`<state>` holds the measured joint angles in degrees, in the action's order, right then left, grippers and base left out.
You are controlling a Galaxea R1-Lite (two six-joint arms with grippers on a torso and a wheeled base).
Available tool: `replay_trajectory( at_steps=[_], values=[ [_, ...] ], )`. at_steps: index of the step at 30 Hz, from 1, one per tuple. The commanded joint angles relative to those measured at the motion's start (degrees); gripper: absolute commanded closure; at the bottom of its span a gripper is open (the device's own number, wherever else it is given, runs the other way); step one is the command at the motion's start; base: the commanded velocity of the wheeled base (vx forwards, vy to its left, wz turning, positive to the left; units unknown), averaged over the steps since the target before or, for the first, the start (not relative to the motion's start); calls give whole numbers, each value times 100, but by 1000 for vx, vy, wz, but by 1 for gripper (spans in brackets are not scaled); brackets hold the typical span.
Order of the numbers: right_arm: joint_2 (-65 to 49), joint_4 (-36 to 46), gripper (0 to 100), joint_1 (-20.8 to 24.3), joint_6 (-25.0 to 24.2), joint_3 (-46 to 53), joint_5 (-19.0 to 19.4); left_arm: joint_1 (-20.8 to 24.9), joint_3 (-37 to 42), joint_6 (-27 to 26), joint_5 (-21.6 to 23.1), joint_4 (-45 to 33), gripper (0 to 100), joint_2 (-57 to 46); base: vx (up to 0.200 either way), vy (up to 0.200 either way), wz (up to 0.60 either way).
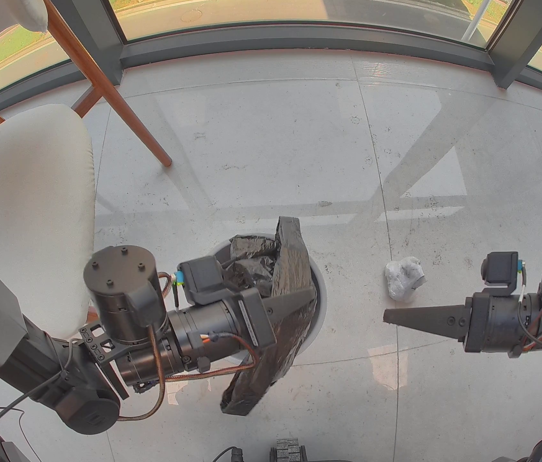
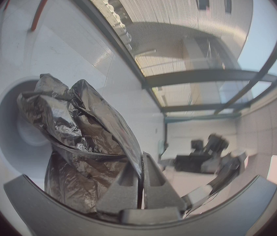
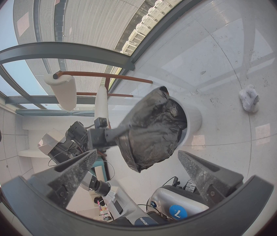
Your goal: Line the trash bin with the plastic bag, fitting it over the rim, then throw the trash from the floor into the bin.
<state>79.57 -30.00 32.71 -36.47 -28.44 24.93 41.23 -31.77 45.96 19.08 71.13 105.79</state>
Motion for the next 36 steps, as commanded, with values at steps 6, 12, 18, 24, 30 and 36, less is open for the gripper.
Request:
replay_trajectory(
  at_steps=[6, 12, 18, 24, 30, 36],
  values=[
    [463, -23, 0, -28, 0, -513, -50, 52, -638, -2196, 8, -2894, 100, -516, 0, 0, 0],
    [586, 829, 0, 43, -123, -874, -225, 34, -1367, -4183, -27, -5215, 100, -788, 0, 0, 0],
    [894, 2095, 0, 289, -1441, -1841, -542, 43, -2105, -5484, -273, -6595, 100, -893, 0, 0, 0],
    [1360, 2965, 0, 473, -1670, -2561, -630, 34, -2220, -6512, -449, -6841, 100, -858, 0, 0, 0],
    [1913, 3352, 0, 509, -1670, -3159, -638, 43, -2079, -7162, -449, -6806, 100, -876, 0, 0, 0],
    [2458, 3738, 0, 596, -1670, -3783, -911, 43, -1886, -7400, -431, -6788, 100, -902, 0, 0, 0]
  ],
)
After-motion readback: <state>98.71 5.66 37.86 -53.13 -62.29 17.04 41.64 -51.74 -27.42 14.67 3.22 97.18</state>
